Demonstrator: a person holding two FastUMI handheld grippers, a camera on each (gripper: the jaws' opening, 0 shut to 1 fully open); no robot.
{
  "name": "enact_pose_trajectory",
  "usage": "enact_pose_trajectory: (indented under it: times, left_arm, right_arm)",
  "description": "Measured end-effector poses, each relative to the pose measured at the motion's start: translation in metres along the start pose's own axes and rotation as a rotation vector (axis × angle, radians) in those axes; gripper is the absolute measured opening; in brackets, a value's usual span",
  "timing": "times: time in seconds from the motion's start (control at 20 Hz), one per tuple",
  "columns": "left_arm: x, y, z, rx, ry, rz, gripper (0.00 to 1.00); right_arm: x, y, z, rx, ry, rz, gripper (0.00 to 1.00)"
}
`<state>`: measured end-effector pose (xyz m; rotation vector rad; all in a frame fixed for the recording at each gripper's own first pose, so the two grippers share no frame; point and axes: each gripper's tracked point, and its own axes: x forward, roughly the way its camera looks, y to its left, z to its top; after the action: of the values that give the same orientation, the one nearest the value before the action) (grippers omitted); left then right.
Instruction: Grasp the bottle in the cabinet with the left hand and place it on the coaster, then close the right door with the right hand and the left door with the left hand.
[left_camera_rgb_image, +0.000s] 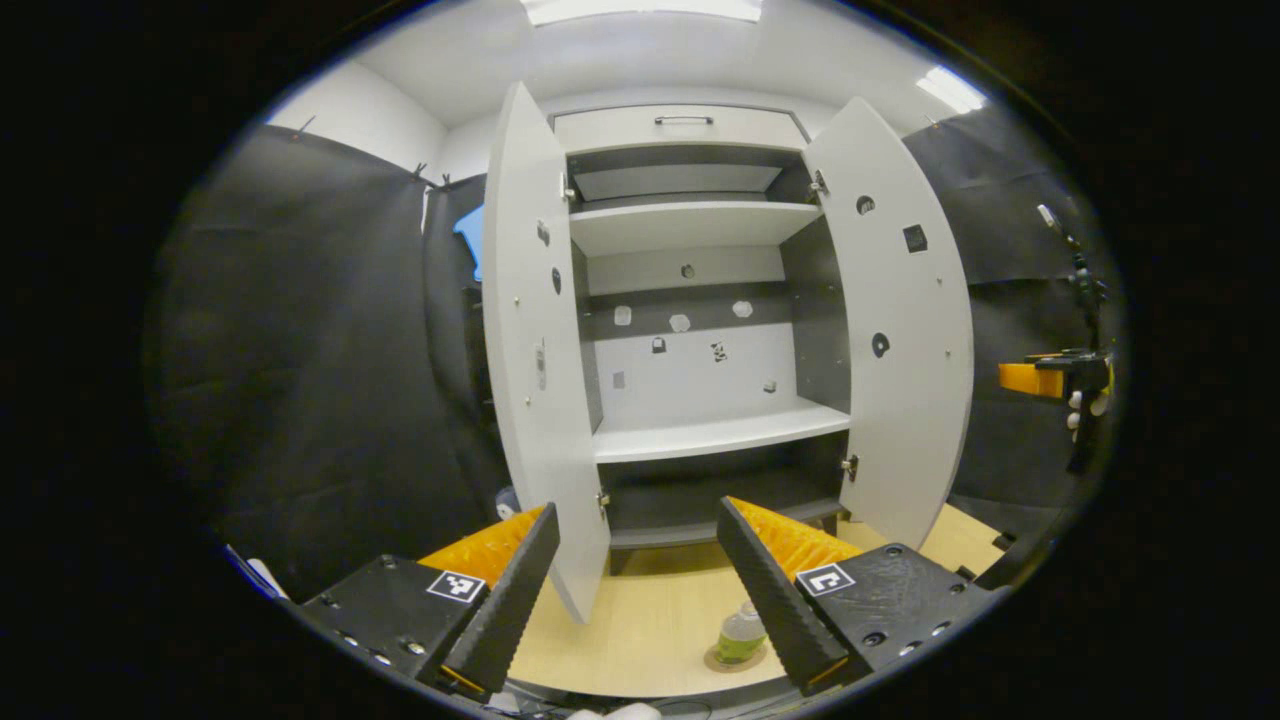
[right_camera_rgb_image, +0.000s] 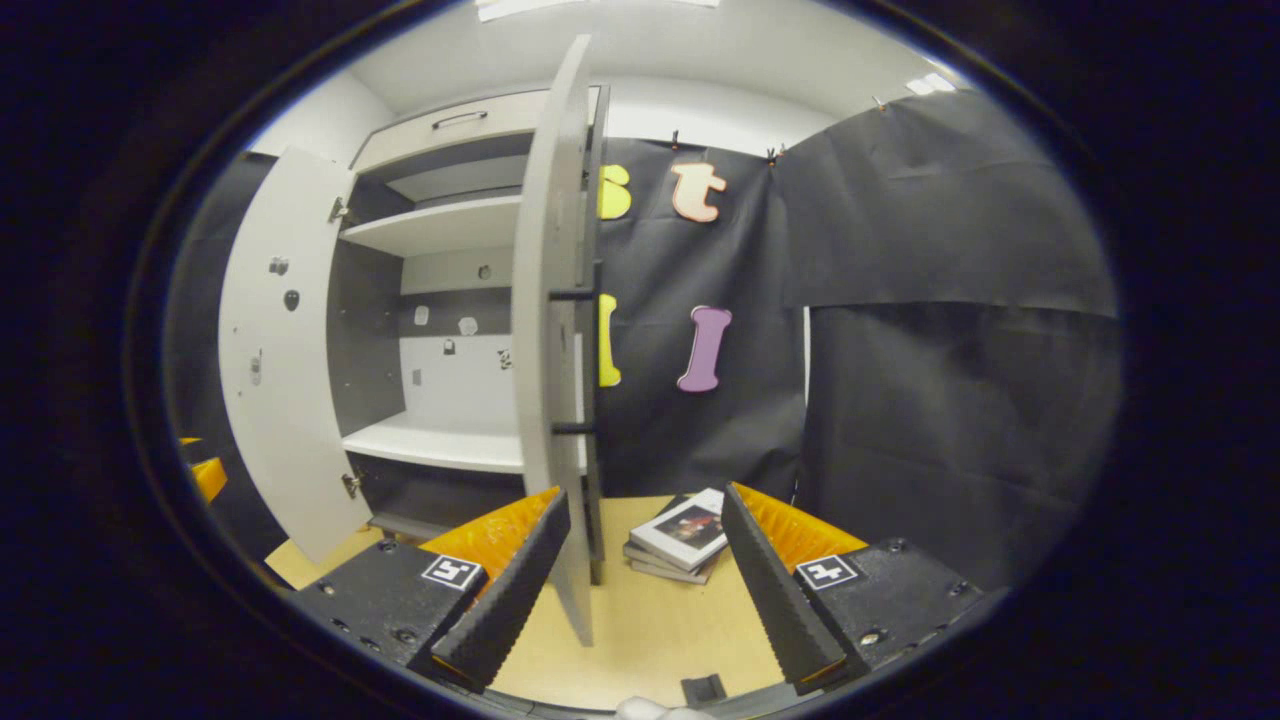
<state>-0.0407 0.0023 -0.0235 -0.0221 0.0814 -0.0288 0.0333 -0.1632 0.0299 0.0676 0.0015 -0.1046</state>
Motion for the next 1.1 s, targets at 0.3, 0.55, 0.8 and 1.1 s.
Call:
enact_pose_trajectory:
  times: [0.3,0.55,0.8,1.1]
  left_arm:
    - [0.006,-0.032,0.008,-0.048,-0.002,0.044,0.97]
    - [0.002,-0.041,0.009,-0.029,0.016,0.151,0.97]
    - [-0.009,-0.049,0.01,-0.046,0.022,0.219,0.96]
    - [-0.005,-0.04,0.01,-0.064,0.021,0.208,0.98]
  right_arm:
    - [0.058,-0.026,0.05,0.033,-0.025,0.097,1.0]
    - [0.089,-0.014,0.073,0.009,-0.059,0.245,1.0]
    - [0.099,0.003,0.079,0.009,-0.041,0.379,0.96]
    - [0.095,0.009,0.078,-0.011,-0.028,0.353,0.95]
